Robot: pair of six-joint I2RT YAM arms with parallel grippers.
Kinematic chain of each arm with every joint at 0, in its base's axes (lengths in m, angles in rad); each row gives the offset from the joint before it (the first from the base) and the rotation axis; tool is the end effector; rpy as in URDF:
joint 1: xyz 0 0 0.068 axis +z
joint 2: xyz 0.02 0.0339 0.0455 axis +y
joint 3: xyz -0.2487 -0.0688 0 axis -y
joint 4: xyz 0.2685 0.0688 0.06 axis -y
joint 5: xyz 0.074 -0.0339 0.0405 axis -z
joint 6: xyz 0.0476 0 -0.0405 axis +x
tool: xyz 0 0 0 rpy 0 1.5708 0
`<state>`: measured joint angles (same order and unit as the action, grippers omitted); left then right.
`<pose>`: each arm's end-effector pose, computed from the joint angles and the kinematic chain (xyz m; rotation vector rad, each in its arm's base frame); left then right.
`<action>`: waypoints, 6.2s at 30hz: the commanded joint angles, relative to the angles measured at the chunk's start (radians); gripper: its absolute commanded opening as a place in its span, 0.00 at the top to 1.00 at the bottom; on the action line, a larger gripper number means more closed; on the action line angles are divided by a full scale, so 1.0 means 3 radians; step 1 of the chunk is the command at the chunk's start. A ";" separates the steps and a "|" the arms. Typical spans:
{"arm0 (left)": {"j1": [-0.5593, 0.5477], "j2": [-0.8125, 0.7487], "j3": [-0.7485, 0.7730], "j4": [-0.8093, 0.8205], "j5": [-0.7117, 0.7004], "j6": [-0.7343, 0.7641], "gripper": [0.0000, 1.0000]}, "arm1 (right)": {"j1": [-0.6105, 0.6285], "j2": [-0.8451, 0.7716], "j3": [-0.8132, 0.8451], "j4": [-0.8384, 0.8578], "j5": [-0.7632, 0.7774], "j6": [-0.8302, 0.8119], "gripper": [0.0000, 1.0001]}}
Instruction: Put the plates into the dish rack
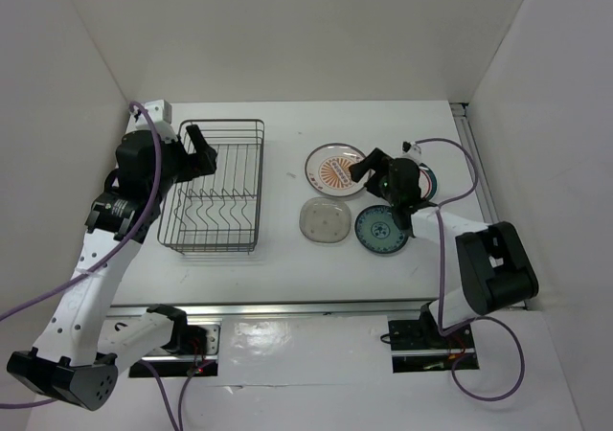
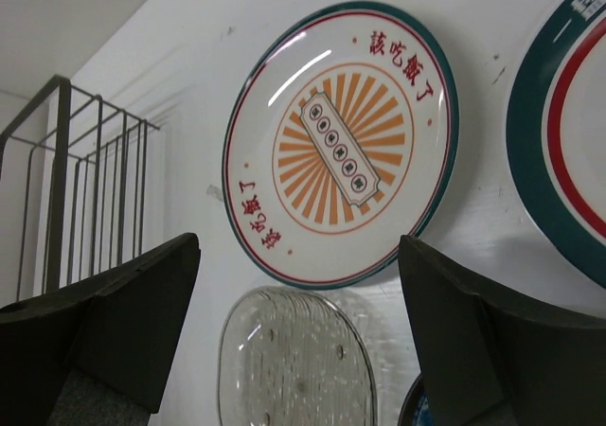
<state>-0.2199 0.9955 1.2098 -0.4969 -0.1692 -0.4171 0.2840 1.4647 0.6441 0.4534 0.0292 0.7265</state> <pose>0.2461 -0.0468 0.4042 -0.3002 1.8346 -0.2868 0.3211 0.0923 0.1616 0.4567 1.9394 0.6368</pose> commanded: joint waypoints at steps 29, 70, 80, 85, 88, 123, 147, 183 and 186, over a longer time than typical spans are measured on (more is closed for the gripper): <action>-0.0008 -0.0010 0.0002 0.0158 0.0037 0.0066 0.00 | 0.0030 0.0650 0.0291 -0.0115 0.0475 0.0585 0.08; -0.0008 0.0256 -0.0090 0.0301 0.0481 0.0066 0.00 | 0.0193 0.0688 0.0543 0.1033 0.0639 0.0821 1.00; -0.0008 0.0404 -0.0152 0.0557 0.1254 0.0097 0.00 | 0.0296 -0.0254 -0.0086 0.2067 -0.0994 -0.0269 1.00; 0.0022 0.0552 -0.0152 0.0618 0.1601 0.0097 0.00 | 0.0296 -0.0408 -0.0118 0.2186 -0.1651 -0.0228 1.00; 0.0022 0.0553 -0.0152 0.0649 0.1846 0.0097 0.00 | 0.0393 -0.0495 -0.0056 0.2033 -0.1652 -0.0310 1.00; -0.0008 -0.0122 0.0049 0.0336 -0.2119 0.1214 1.00 | 0.0429 -0.0863 -0.0209 0.1015 -0.1687 -0.0770 0.00; -0.0244 -0.0358 -0.1098 0.1160 -0.2085 0.1748 1.00 | 0.0265 -0.1159 -0.0301 0.1046 -0.1897 -0.0596 0.00; -0.0213 -0.0102 -0.0505 0.0358 -0.0963 0.0409 0.00 | -0.0997 -0.2326 -0.0842 -0.1332 0.0578 0.0068 0.00; -0.0096 -0.0102 -0.0444 0.0357 -0.0404 0.0332 0.00 | -0.1278 -0.2168 -0.0970 -0.1236 0.0241 0.0150 0.00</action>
<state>-0.2768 0.9813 1.0302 -0.3878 -0.5037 -0.2516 -0.0475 0.7689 0.3954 0.1658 0.0933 0.6964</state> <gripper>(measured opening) 1.000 0.999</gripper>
